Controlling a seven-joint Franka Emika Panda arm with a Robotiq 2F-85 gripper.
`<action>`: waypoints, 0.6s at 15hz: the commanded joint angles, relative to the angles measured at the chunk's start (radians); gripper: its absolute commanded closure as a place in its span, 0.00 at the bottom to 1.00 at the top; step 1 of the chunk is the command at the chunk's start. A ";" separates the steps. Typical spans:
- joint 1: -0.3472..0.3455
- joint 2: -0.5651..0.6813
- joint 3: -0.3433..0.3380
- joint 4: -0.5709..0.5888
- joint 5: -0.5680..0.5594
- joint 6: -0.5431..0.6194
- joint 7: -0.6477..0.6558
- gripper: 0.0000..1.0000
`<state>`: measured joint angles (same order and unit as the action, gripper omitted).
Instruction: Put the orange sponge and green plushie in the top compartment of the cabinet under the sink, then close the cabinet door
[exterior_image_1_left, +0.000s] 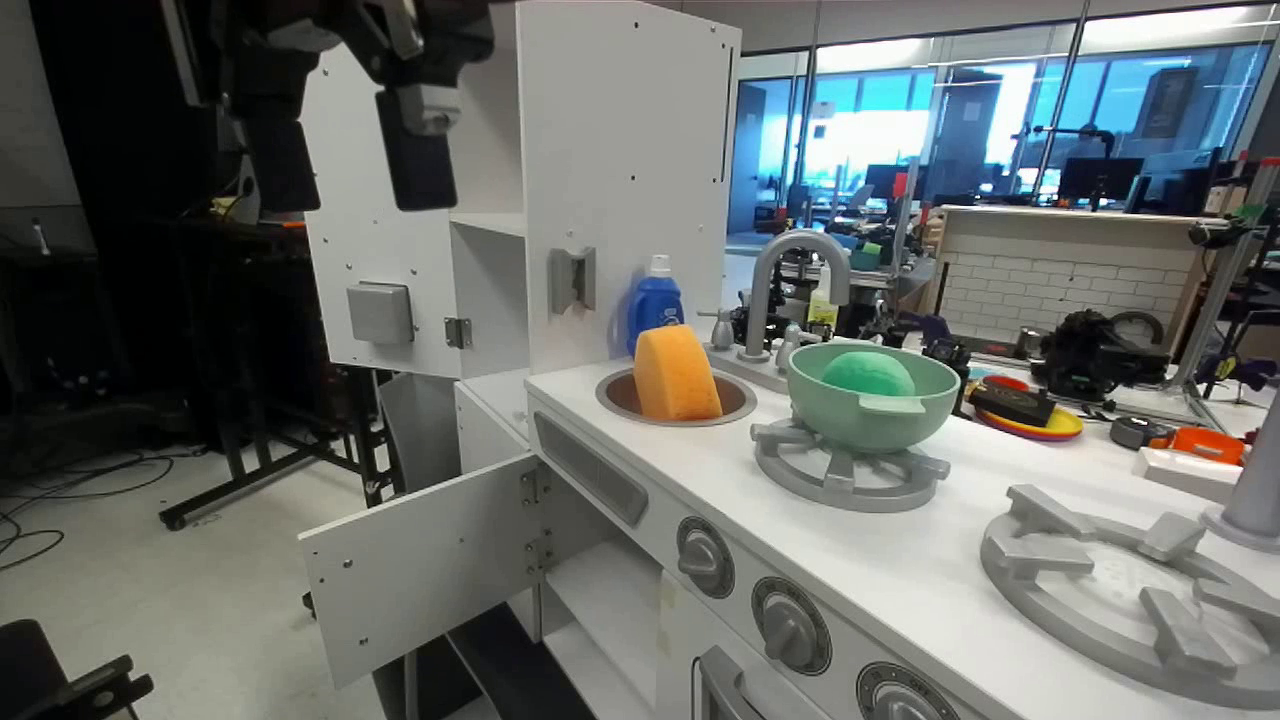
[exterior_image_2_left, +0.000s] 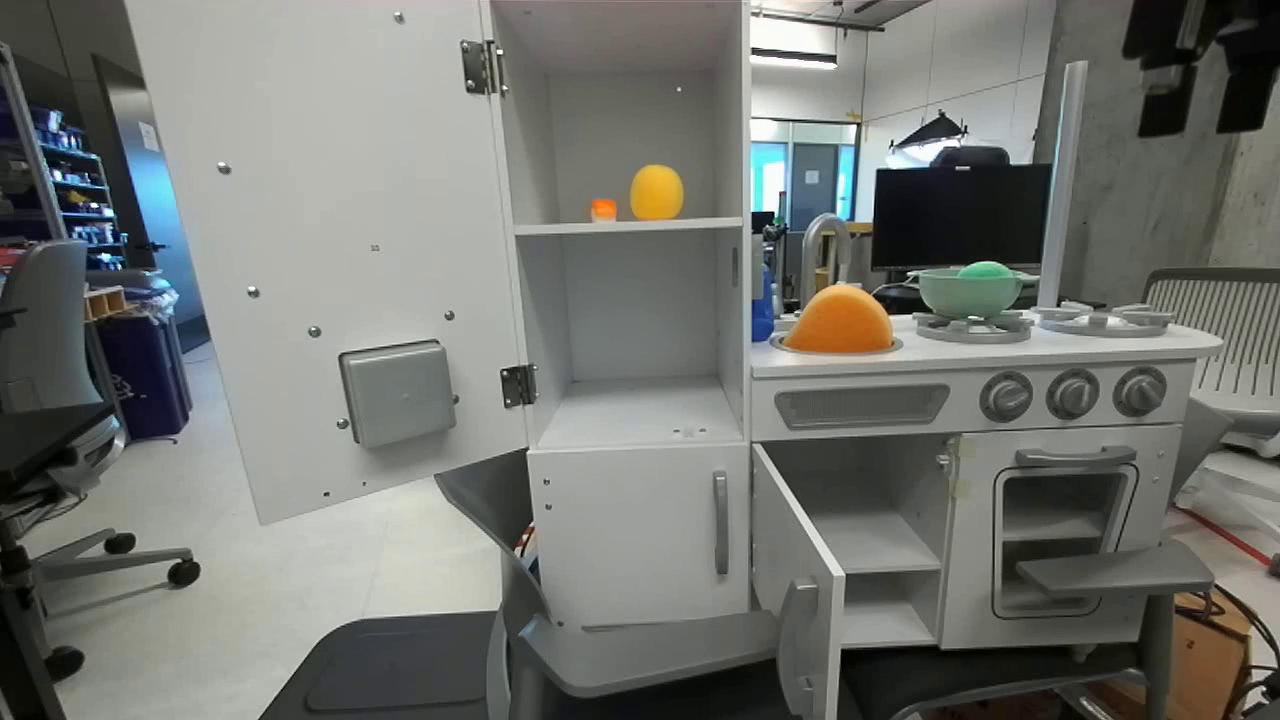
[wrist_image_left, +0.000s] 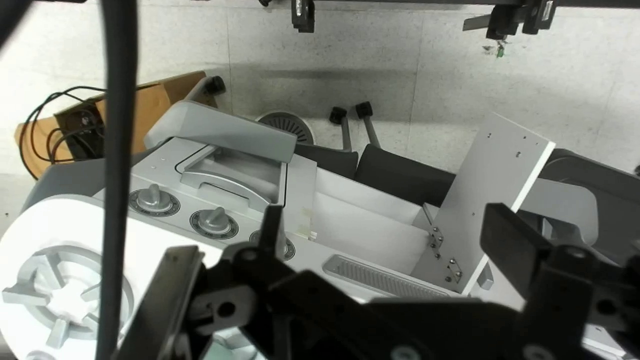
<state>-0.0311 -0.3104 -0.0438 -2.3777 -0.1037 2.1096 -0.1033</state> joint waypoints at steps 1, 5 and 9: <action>-0.004 0.106 0.002 0.119 -0.054 0.040 -0.035 0.00; 0.006 0.271 -0.002 0.321 -0.089 0.061 -0.141 0.00; 0.004 0.479 0.007 0.559 -0.059 0.024 -0.348 0.00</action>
<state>-0.0280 0.0000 -0.0429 -2.0157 -0.1757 2.1778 -0.3105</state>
